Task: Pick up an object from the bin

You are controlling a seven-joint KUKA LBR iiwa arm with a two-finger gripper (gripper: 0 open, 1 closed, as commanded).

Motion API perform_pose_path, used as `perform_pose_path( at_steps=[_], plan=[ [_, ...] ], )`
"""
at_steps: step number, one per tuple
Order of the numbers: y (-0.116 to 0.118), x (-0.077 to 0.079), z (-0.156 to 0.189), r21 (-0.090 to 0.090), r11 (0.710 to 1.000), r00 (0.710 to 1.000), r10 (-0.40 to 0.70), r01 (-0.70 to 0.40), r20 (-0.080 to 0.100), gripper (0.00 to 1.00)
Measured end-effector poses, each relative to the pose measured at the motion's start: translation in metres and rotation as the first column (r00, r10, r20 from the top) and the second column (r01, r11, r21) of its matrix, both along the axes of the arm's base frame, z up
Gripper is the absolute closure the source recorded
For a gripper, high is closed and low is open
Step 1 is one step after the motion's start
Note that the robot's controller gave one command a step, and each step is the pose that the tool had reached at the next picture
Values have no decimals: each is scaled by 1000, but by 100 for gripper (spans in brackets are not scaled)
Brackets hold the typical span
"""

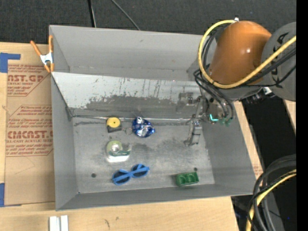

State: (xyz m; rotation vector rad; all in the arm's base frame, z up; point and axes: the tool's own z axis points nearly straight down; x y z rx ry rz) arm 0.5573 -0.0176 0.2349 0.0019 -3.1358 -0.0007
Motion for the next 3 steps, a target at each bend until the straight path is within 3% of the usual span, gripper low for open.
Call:
perform_pose_path(
  at_steps=[1, 3],
  plan=[
    [57, 30, -166, 2, 1000, 1000, -15, 15, 16, 0],
    [58, 35, -161, 1, 1000, 1000, -15, 15, 12, 0]
  ],
)
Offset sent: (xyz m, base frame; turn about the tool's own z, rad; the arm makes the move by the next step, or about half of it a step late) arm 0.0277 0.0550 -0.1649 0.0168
